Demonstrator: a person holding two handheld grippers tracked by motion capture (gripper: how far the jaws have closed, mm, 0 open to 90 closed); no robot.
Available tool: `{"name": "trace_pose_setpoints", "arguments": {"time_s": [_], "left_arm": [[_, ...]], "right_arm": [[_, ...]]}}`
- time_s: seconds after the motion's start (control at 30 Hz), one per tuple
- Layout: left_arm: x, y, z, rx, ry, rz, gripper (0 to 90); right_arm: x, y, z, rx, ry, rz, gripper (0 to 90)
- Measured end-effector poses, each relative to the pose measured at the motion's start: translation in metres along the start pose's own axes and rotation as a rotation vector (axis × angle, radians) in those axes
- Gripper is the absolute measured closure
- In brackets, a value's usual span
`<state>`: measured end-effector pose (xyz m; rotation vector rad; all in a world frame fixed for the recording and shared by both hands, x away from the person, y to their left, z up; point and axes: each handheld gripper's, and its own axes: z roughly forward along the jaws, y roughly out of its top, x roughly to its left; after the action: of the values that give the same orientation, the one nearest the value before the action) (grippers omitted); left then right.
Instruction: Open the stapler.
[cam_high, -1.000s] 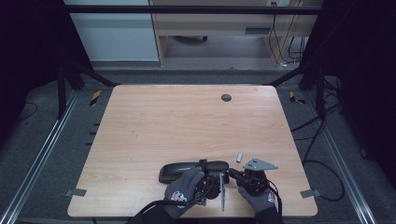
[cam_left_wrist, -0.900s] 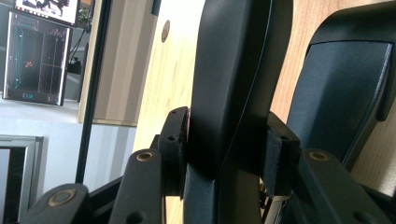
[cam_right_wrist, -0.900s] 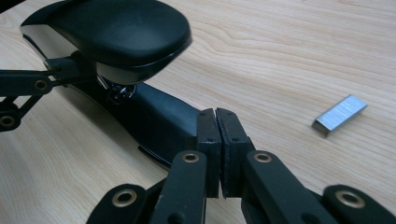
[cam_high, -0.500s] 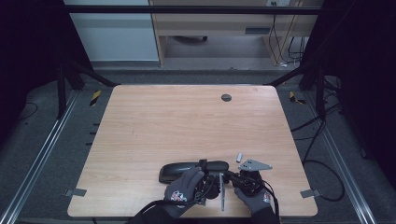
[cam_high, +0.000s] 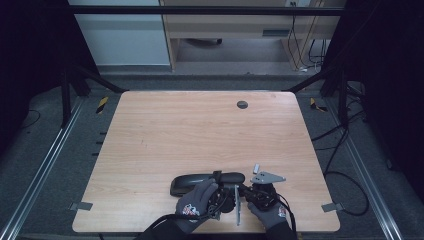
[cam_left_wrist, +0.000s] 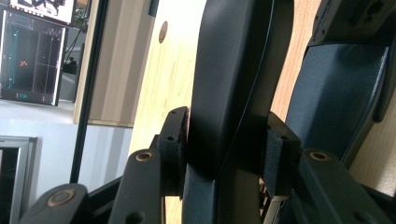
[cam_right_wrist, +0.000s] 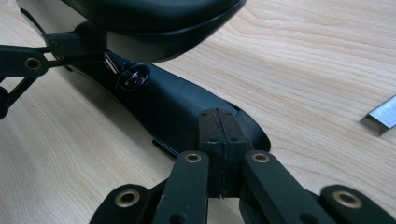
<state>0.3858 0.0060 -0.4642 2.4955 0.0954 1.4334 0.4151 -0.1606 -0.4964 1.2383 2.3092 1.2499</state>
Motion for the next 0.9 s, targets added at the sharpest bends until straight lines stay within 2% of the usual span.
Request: {"name": "trace_pose_setpoints", "arguments": {"time_s": [0.4,0.47,0.9], "left_arm": [[0.001,0.000,-0.001,0.003,-0.004,-0.005,58.0],[0.002,-0.001,-0.002,-0.009,-0.001,-0.028,58.1],[0.012,-0.004,-0.008,-0.020,0.000,-0.070,58.4]], "right_arm": [[0.002,0.000,0.003,0.000,-0.002,-0.009,90.0],[0.002,-0.001,0.003,0.000,0.008,0.003,90.0],[0.002,0.000,0.003,0.005,0.002,0.014,90.0]]}}
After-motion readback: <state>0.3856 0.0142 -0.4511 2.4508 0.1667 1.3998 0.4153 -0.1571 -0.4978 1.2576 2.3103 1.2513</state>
